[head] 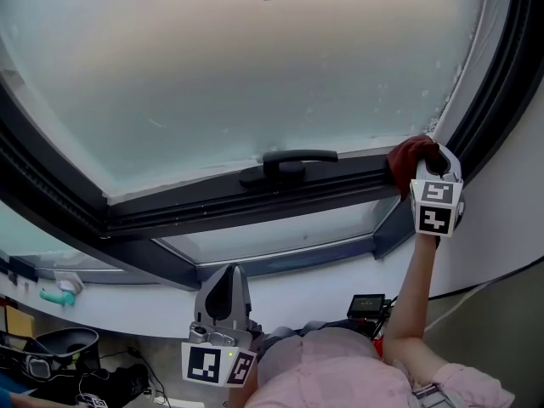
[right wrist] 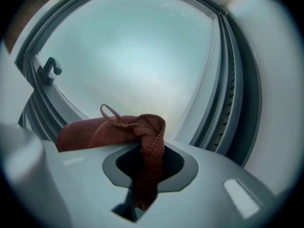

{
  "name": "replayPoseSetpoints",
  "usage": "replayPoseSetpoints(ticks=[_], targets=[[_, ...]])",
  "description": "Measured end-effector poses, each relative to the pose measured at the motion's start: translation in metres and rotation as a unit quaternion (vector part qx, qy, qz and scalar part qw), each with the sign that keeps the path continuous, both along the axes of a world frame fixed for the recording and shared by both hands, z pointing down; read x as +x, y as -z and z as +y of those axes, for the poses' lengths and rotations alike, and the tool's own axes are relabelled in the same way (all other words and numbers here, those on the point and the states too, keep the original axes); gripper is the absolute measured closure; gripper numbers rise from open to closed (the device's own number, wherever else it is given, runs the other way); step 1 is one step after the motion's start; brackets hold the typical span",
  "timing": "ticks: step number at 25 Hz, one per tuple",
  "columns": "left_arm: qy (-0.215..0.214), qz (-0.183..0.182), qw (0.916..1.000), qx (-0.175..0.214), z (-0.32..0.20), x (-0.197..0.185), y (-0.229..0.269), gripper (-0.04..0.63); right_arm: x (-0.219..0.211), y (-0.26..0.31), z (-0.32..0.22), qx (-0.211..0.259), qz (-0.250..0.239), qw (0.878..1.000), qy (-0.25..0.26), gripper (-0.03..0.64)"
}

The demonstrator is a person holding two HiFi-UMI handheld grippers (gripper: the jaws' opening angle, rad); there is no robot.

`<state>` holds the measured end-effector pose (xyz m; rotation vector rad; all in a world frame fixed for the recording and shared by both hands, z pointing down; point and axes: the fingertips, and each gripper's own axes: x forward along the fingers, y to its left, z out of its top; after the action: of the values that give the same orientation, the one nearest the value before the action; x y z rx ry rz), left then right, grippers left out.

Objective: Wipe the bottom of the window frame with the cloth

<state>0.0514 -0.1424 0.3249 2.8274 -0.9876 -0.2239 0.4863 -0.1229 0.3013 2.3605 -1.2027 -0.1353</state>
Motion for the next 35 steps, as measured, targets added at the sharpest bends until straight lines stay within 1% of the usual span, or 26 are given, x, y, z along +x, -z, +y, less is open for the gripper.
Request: replayPoseSetpoints(ticks=[3,5,9,12,15,20,22,24,25,26,27,29,31,33,34,35], targets=[[-0.013,-0.001,0.9999,-0.003,0.001,-0.004,-0.002,0.597,0.000,0.000,-0.001,-0.010,0.005,1.000,-0.011,0.555],[-0.016,-0.003,0.9998,-0.006,0.000,-0.011,-0.006,0.597,0.001,-0.001,0.001,-0.006,0.003,1.000,-0.014,0.554],[-0.016,-0.002,0.9998,-0.008,-0.005,-0.024,-0.009,0.597,0.009,0.000,0.002,0.012,-0.003,1.000,-0.015,0.554],[-0.016,0.005,0.9998,-0.009,-0.007,-0.029,-0.009,0.597,0.020,0.000,0.005,0.006,-0.003,1.000,-0.023,0.554],[-0.013,0.011,0.9998,-0.014,-0.008,-0.032,-0.012,0.597,0.024,0.000,0.008,0.005,0.008,0.999,-0.031,0.551],[-0.006,0.010,0.9998,-0.018,-0.003,-0.034,-0.018,0.597,0.024,-0.001,0.009,0.020,0.010,0.999,-0.030,0.554],[-0.005,0.010,0.9998,-0.017,0.000,-0.033,-0.018,0.597,0.022,0.001,0.011,0.033,0.001,0.999,-0.024,0.552],[-0.004,0.009,0.9999,-0.013,0.003,-0.031,-0.016,0.597,0.014,0.011,0.019,0.080,-0.017,0.997,-0.012,0.543],[-0.004,0.008,0.9999,-0.011,0.004,-0.030,-0.015,0.597,0.005,0.020,0.026,0.108,-0.015,0.994,-0.007,0.543],[-0.005,0.008,0.9999,-0.010,0.005,-0.029,-0.014,0.597,-0.009,0.031,0.032,0.128,-0.002,0.992,0.000,0.543],[-0.006,0.007,0.9999,-0.008,0.006,-0.027,-0.013,0.597,-0.029,0.041,0.035,0.139,0.020,0.990,0.011,0.543],[-0.012,0.005,0.9999,-0.004,0.008,-0.022,-0.010,0.597,-0.080,0.055,0.028,0.142,0.073,0.986,0.051,0.543],[-0.018,0.003,0.9998,0.001,0.011,-0.017,-0.007,0.597,-0.136,0.056,0.007,0.120,0.122,0.979,0.108,0.543],[-0.021,0.001,0.9998,0.006,0.014,-0.015,-0.003,0.597,-0.187,0.049,-0.020,0.074,0.170,0.968,0.172,0.543],[-0.021,0.000,0.9997,0.008,0.014,-0.016,-0.002,0.597,-0.209,0.043,-0.033,0.057,0.177,0.962,0.200,0.543],[-0.020,0.000,0.9998,0.008,0.015,-0.016,-0.002,0.597,-0.229,0.035,-0.044,0.050,0.171,0.958,0.224,0.543]])
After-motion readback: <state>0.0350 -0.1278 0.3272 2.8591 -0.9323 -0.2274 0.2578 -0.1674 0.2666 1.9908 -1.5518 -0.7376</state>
